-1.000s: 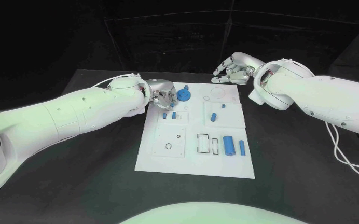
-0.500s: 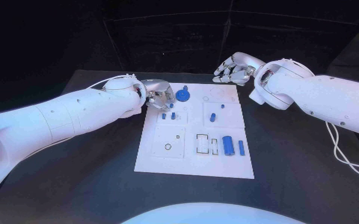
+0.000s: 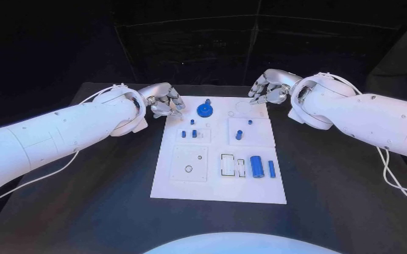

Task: Assemble the parts on the task board

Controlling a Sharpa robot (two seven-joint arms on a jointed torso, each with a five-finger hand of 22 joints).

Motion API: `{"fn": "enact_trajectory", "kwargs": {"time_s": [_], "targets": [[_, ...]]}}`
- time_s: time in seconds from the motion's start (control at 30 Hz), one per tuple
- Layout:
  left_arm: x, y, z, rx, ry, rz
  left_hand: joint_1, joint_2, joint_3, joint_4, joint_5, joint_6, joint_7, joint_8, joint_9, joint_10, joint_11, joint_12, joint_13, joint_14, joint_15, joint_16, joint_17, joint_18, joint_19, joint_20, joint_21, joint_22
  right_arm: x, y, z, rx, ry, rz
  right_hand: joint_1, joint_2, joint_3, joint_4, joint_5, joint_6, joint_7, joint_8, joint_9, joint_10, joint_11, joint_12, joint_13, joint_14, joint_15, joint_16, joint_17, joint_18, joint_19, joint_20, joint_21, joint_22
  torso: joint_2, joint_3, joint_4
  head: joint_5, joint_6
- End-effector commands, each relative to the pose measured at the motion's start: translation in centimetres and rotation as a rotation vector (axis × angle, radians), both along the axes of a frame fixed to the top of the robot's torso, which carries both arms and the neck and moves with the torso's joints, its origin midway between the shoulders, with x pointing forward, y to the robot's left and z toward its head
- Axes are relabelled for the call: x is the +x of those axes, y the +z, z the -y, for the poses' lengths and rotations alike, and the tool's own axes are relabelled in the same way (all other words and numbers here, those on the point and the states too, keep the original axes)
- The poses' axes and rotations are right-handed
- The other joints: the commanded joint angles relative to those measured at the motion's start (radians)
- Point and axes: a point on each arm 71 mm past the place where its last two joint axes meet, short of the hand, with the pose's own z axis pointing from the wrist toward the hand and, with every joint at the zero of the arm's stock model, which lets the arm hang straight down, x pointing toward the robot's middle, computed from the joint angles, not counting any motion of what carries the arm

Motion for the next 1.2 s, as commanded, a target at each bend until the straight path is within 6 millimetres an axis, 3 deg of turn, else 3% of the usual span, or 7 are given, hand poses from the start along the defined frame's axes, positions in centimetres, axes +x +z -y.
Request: {"fn": "enact_trajectory", "kwargs": {"time_s": [0.03, 0.1, 0.23, 0.33, 0.43, 0.77, 1.2], "targets": [[-0.1, 2.0, -0.2, -0.404, 0.050, 0.045, -0.011, 0.012, -0.001, 0.012, 0.001, 0.014, -0.004, 0.008, 0.000, 0.029, -0.006, 0.019, 0.003, -0.007, 0.007, -0.012, -0.027, 0.011, -0.019, -0.001, -0.035, -0.035, -0.8, -0.7, -0.2, -0.148, 0.069, 0.087, 0.020, 0.001, 0.006, -0.005, -0.006, 0.011, -0.002, -0.013, -0.003, 0.007, 0.003, -0.027, -0.034, 0.018, 0.003, 0.033, 0.034, -0.003, 0.027, 0.000, 0.024, 0.031, 0.000, -0.0031, 0.0047, -0.008, 0.005], [-0.3, 2.5, -0.5, -0.538, 0.078, 0.045, -0.015, 0.018, 0.001, 0.016, 0.001, 0.014, -0.006, 0.009, -0.003, 0.036, -0.008, 0.026, 0.001, -0.038, 0.004, -0.053, -0.114, 0.027, -0.057, -0.001, -0.118, -0.117, -1.3, -1.3, -0.2, -0.179, 0.082, 0.107, 0.025, 0.000, 0.007, -0.007, -0.008, 0.014, -0.002, -0.020, -0.004, 0.005, 0.005, -0.043, -0.052, 0.020, 0.003, 0.039, 0.041, -0.005, 0.034, 0.001, 0.031, 0.041, 0.000, -0.0042, 0.0042, -0.012, 0.006], [-0.7, 3.2, -1.1, -0.754, 0.125, 0.021, -0.018, 0.026, 0.004, 0.019, 0.003, 0.012, -0.001, 0.009, -0.006, 0.037, -0.006, 0.033, -0.002, -0.083, 0.007, -0.110, -0.229, 0.042, -0.104, 0.000, -0.213, -0.207, -1.9, -2.2, -0.4, -0.234, 0.102, 0.132, 0.030, -0.005, 0.006, -0.007, -0.012, 0.009, -0.002, -0.035, -0.006, 0.003, 0.008, -0.063, -0.078, 0.021, 0.005, 0.045, 0.045, -0.007, 0.039, 0.002, 0.038, 0.049, 0.000, -0.0016, 0.0001, -0.019, 0.007], [-1.0, 3.5, -1.2, -0.876, 0.137, -0.010, -0.017, 0.037, 0.010, 0.021, 0.006, 0.009, 0.002, 0.009, -0.007, 0.029, -0.002, 0.036, -0.005, -0.147, 0.009, -0.188, -0.377, 0.043, -0.133, 0.003, -0.245, -0.226, -2.4, -2.9, -0.6, -0.264, 0.115, 0.142, 0.034, -0.008, 0.006, -0.008, -0.012, 0.005, 0.000, -0.047, -0.006, -0.001, 0.011, -0.080, -0.100, 0.022, 0.008, 0.051, 0.051, -0.008, 0.043, 0.004, 0.043, 0.055, 0.000, -0.0019, 0.0007, -0.024, 0.009], [-1.3, 3.6, -1.2, -0.950, 0.140, -0.033, -0.015, 0.044, 0.014, 0.021, 0.006, 0.008, 0.003, 0.011, -0.007, 0.026, -0.002, 0.039, -0.005, -0.168, 0.010, -0.212, -0.421, 0.043, -0.142, 0.004, -0.258, -0.233, -2.8, -3.4, -0.8, -0.282, 0.126, 0.145, 0.038, -0.011, 0.007, -0.010, -0.012, 0.001, 0.003, -0.059, -0.006, -0.002, 0.015, -0.095, -0.121, 0.023, 0.010, 0.057, 0.057, -0.009, 0.046, 0.006, 0.048, 0.062, 0.000, -0.0026, 0.0008, -0.026, 0.009], [-1.8, 3.7, -0.9, -1.040, 0.145, -0.074, -0.014, 0.051, 0.016, 0.021, 0.007, 0.005, 0.005, 0.012, -0.008, 0.024, -0.001, 0.042, -0.005, -0.186, 0.012, -0.232, -0.460, 0.044, -0.149, 0.005, -0.269, -0.240, -3.3, -4.3, -1.5, -0.310, 0.149, 0.132, 0.068, -0.005, 0.029, -0.022, -0.024, 0.008, 0.012, -0.087, -0.005, 0.017, 0.022, -0.131, -0.186, 0.026, 0.014, 0.082, 0.079, -0.014, 0.059, 0.010, 0.070, 0.090, 0.001, -0.0014, 0.0009, -0.027, 0.009], [-1.9, 3.6, -0.9, -1.050, 0.138, -0.091, -0.017, 0.057, 0.015, 0.023, 0.006, -0.013, 0.011, 0.009, -0.009, 0.010, 0.005, 0.044, -0.006, -0.211, 0.016, -0.257, -0.508, 0.043, -0.157, 0.008, -0.286, -0.251, -3.2, -5.0, -1.9, -0.336, 0.153, 0.092, 0.091, 0.012, 0.077, -0.024, -0.046, 0.051, 0.009, -0.093, -0.001, 0.058, 0.019, -0.159, -0.239, 0.030, 0.013, 0.109, 0.103, -0.019, 0.074, 0.010, 0.096, 0.124, 0.001, -0.0011, 0.0007, -0.026, 0.004]]}}
